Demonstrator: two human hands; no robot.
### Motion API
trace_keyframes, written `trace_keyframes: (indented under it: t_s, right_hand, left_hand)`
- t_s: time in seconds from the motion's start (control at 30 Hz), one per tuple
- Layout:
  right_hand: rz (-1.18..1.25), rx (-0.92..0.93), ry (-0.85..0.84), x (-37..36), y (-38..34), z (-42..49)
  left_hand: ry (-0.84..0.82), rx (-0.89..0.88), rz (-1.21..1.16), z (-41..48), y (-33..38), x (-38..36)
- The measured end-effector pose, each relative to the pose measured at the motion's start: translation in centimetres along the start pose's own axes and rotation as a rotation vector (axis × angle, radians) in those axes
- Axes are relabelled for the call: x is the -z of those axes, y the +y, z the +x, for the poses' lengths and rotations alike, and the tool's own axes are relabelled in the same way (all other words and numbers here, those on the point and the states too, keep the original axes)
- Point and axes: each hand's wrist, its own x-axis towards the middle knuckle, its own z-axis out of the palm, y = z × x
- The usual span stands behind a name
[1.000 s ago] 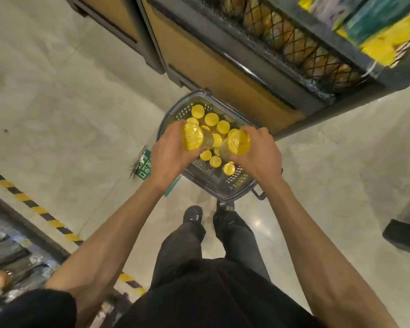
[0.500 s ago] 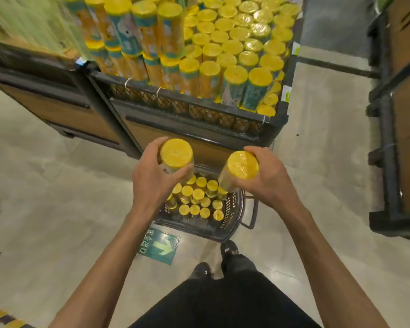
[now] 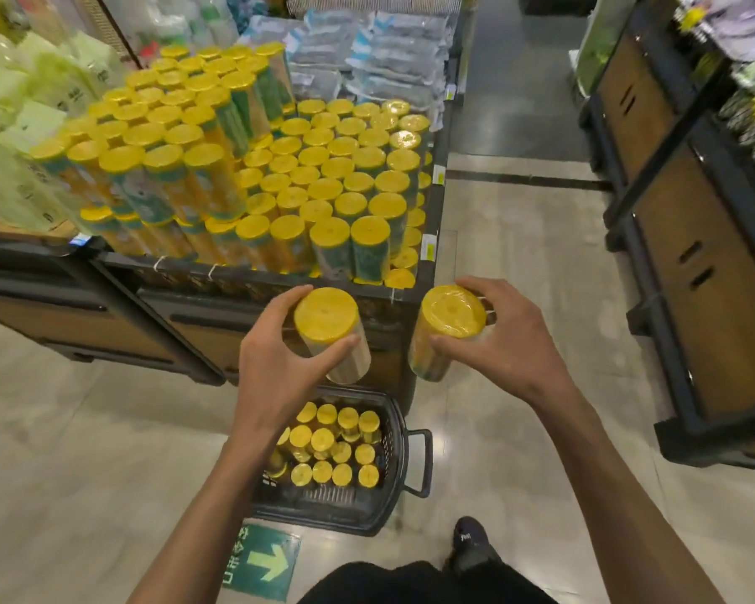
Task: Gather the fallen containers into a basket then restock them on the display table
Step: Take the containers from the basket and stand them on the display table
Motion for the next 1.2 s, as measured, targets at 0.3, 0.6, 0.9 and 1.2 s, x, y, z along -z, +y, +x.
trace_keyframes:
  t_s: [0.3,0.6,0.9,1.2]
  right_hand:
    - [-0.020,0.087,-0.052,9.7,7.7,8.7]
    - [-0.017,0.169,-0.125,12.1,12.1,18.3]
    - [-0.029,0.246,-0.268,8.7,11.5,31.7]
    - [-0.049,0.404,-0.459,3.4,7.6,46.6]
  left_hand:
    - [0.095,0.052,-0.032,5.7,6.7,-10.3]
    - [0.158,0.116,-0.001,12.5,8.6,-15.0]
    - [0.303,0.215,0.020,21.2,5.8,-16.2]
    - [0.425,0.348,0.061,31.3,2.6,-15.9]
